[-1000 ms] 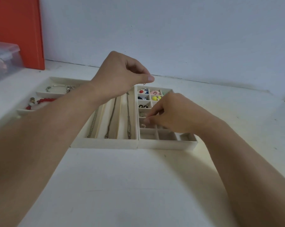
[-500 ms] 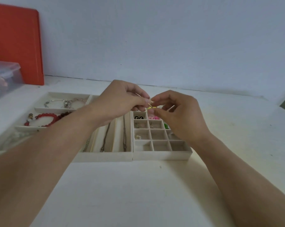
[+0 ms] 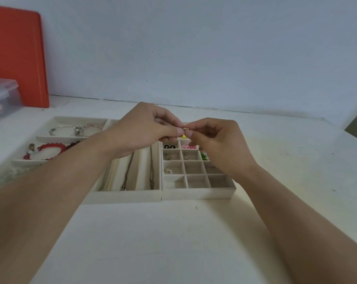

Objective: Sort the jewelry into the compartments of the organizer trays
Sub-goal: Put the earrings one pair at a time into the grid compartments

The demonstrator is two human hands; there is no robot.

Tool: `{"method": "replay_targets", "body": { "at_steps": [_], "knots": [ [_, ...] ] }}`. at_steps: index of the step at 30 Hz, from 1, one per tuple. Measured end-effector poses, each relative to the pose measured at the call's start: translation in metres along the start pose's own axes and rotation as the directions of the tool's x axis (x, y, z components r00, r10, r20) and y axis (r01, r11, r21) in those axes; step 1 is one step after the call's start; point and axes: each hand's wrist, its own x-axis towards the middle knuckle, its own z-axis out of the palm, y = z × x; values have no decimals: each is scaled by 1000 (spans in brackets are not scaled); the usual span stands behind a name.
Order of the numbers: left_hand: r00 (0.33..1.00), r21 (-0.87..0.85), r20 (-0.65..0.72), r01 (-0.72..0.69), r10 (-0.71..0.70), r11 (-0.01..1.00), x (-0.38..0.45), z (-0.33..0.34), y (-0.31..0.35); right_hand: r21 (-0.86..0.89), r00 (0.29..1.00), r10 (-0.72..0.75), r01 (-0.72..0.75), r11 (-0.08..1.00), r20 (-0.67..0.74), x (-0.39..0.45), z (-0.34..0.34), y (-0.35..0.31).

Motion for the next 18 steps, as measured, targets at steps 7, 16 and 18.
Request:
{"method": "replay_targets", "body": {
  "at_steps": [7, 16, 18],
  "knots": [
    [999, 86, -24, -26, 28, 996, -1, 1, 1, 96, 997, 74, -76, 992, 32, 1, -5, -1],
    [999, 255, 16, -53, 51, 965, -2, 1, 2, 62, 984, 145, -152, 987, 104, 3, -8, 0],
    [999, 262, -6, -38, 41, 964, -1, 0, 3, 37, 983, 157, -161, 986, 95, 5, -11, 0]
  ]
}}
